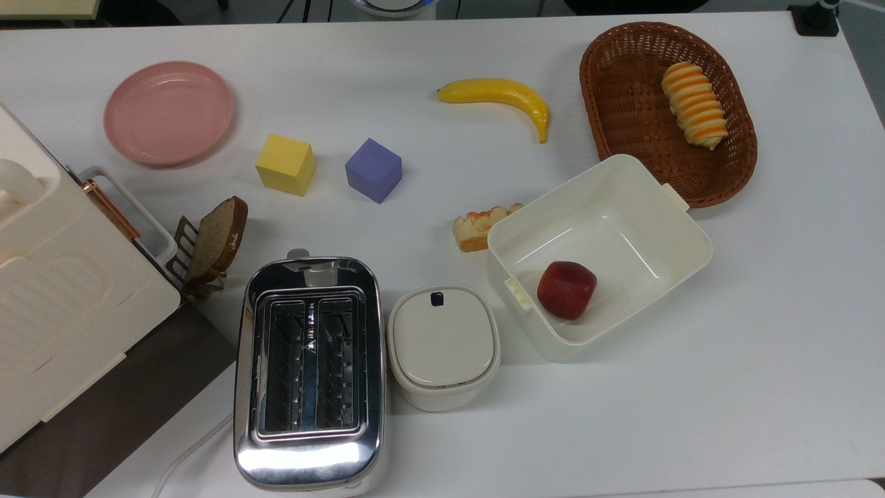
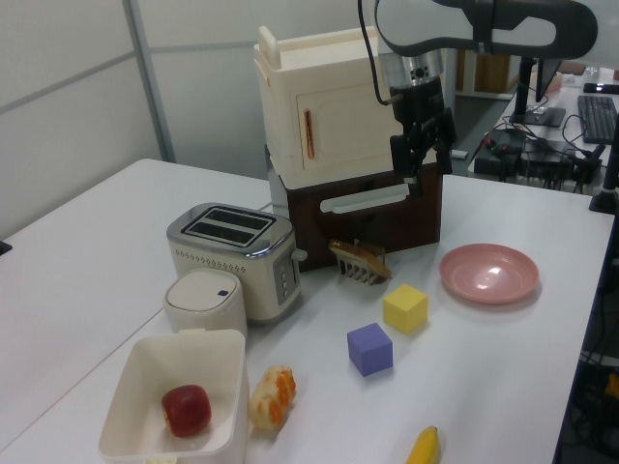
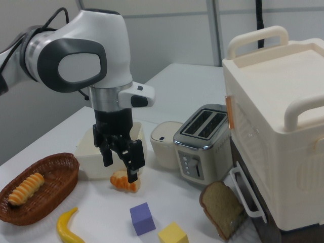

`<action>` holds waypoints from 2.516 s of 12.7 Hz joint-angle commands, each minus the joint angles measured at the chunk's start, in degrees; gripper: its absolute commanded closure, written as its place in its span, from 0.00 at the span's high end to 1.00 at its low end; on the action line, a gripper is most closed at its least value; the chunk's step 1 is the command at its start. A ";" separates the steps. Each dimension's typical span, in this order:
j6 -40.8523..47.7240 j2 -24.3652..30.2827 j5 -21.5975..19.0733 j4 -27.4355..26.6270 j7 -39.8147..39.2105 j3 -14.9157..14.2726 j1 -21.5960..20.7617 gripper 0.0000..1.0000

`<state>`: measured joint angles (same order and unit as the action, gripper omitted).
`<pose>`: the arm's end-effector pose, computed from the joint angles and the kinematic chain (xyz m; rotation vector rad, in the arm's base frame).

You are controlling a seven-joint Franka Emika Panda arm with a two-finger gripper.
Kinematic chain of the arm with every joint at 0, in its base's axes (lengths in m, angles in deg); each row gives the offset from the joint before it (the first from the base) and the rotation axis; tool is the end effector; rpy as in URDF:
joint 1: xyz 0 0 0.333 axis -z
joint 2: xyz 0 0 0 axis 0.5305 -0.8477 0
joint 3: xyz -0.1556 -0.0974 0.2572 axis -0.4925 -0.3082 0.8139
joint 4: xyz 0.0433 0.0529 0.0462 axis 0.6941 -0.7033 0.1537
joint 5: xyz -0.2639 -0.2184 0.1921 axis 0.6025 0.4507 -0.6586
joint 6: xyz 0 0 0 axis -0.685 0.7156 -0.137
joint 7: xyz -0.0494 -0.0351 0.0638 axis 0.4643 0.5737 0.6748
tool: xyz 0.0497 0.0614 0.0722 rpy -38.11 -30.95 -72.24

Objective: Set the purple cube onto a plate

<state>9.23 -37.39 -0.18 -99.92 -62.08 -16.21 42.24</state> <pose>0.5257 -0.1052 0.6173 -3.1058 0.1540 0.3482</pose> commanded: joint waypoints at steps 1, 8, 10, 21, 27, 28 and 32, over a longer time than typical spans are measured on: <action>0.76 0.29 -1.11 0.04 -0.69 -0.54 -0.27 1.00; -2.58 -0.67 -7.44 -0.13 -1.12 -1.50 0.34 1.00; -3.19 -1.20 -10.34 -0.13 -0.86 -1.77 1.40 1.00; -19.26 -11.29 -6.05 -1.71 -3.21 -1.15 -4.13 1.00; -27.45 -21.67 0.46 -1.80 -29.76 -1.15 -14.32 1.00; -28.93 -23.07 0.64 -1.89 -29.77 -1.15 -15.81 1.00; -36.94 -25.19 4.07 -6.02 -28.89 -1.24 -18.90 1.00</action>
<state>-24.90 -62.76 2.06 -103.55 -90.18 -16.66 24.66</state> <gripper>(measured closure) 0.000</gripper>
